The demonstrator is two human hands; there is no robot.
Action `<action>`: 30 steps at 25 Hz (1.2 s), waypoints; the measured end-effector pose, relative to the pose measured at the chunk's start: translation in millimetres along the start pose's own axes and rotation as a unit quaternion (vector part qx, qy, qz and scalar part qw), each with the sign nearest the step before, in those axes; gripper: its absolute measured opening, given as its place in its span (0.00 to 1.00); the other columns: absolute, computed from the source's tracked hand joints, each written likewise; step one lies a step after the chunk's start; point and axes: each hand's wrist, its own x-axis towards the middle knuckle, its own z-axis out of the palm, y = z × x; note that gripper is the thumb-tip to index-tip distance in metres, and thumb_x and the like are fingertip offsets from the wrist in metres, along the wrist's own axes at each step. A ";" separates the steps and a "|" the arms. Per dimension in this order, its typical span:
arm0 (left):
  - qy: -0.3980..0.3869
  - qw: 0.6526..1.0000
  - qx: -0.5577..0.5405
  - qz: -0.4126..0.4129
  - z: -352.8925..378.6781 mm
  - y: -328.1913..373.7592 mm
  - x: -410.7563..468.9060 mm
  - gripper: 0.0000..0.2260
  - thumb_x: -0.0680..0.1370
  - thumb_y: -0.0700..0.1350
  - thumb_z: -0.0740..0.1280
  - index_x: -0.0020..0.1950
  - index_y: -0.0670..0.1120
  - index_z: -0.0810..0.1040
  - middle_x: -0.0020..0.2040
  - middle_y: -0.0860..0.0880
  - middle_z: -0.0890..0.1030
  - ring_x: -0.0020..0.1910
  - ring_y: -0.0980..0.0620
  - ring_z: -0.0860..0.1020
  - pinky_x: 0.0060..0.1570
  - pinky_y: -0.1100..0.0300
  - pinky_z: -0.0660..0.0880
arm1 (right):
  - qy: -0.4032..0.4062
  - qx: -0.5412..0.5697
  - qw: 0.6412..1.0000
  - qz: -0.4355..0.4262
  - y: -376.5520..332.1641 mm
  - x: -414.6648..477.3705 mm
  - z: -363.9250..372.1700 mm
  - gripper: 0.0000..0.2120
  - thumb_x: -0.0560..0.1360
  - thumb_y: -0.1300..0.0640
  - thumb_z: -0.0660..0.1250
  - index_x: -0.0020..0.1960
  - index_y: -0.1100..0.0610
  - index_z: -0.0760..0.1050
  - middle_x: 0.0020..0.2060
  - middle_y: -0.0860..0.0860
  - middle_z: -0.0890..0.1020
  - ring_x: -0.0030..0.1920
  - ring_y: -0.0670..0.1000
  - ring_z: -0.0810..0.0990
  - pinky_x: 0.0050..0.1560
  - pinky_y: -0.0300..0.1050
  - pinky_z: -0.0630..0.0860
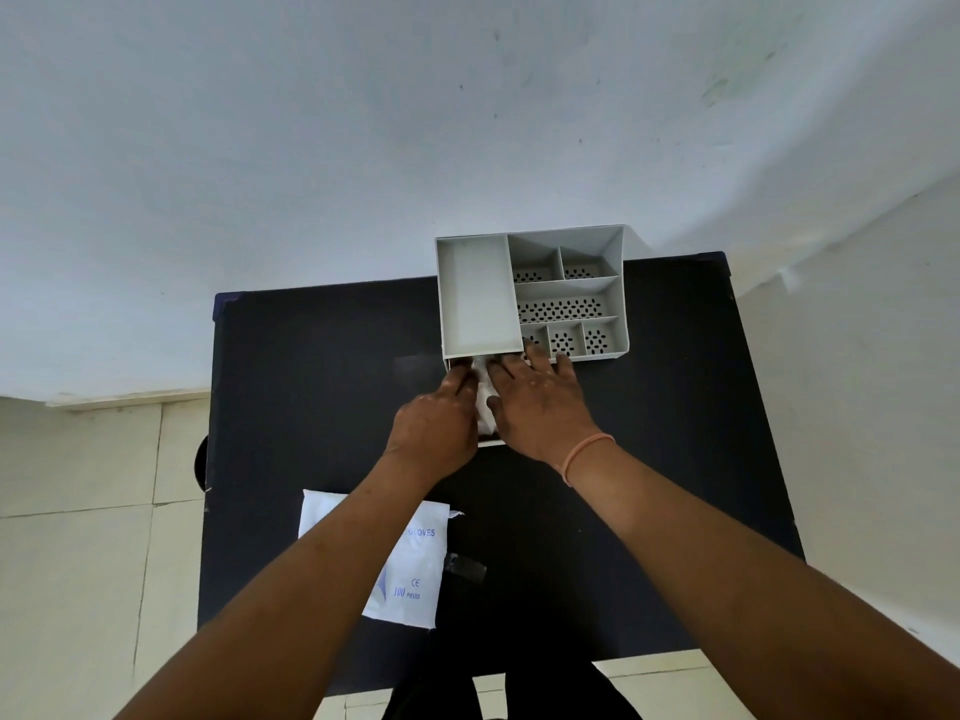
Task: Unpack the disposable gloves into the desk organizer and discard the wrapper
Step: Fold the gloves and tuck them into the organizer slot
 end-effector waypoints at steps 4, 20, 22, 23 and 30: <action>-0.029 1.000 -0.006 -0.011 -8.6 7.3 11.0 0.28 0.83 0.49 0.64 0.84 0.47 0.65 0.84 0.46 0.65 0.62 0.35 0.83 0.57 0.42 0.83 | -0.068 0.049 0.996 0.013 0.5 9.1 3.5 0.30 0.81 0.45 0.59 0.80 0.50 0.58 0.79 0.53 0.65 0.78 0.60 0.64 0.73 0.67 0.64; -0.039 0.987 -0.140 -0.069 11.4 -0.2 -26.4 0.28 0.79 0.65 0.68 0.77 0.54 0.76 0.62 0.43 0.79 0.57 0.39 0.84 0.57 0.49 0.81 | -0.066 0.261 0.960 0.073 13.8 -31.6 20.8 0.26 0.79 0.46 0.66 0.75 0.50 0.69 0.66 0.56 0.75 0.65 0.59 0.76 0.64 0.51 0.75; -0.009 0.968 -0.229 -0.106 10.0 1.3 -24.7 0.24 0.77 0.57 0.75 0.72 0.53 0.81 0.61 0.46 0.82 0.56 0.44 0.84 0.59 0.52 0.80 | -0.009 0.327 0.938 0.113 12.0 -31.0 17.8 0.21 0.75 0.54 0.71 0.67 0.51 0.76 0.63 0.53 0.78 0.61 0.55 0.79 0.60 0.47 0.77; 0.012 0.945 -0.295 -0.143 8.5 0.8 -22.9 0.21 0.76 0.53 0.77 0.69 0.53 0.83 0.59 0.48 0.83 0.54 0.46 0.85 0.58 0.51 0.82 | 0.022 0.389 0.907 0.163 10.2 -28.9 16.1 0.17 0.74 0.59 0.72 0.62 0.51 0.78 0.60 0.52 0.80 0.57 0.53 0.80 0.56 0.46 0.79; 0.101 0.801 -0.520 -0.278 -5.3 2.6 1.1 0.13 0.76 0.43 0.78 0.58 0.53 0.82 0.51 0.53 0.85 0.50 0.49 0.87 0.47 0.47 0.88 | 0.039 0.727 0.578 0.368 0.2 5.5 -2.1 0.08 0.76 0.71 0.68 0.49 0.59 0.78 0.51 0.62 0.84 0.48 0.56 0.84 0.55 0.53 0.84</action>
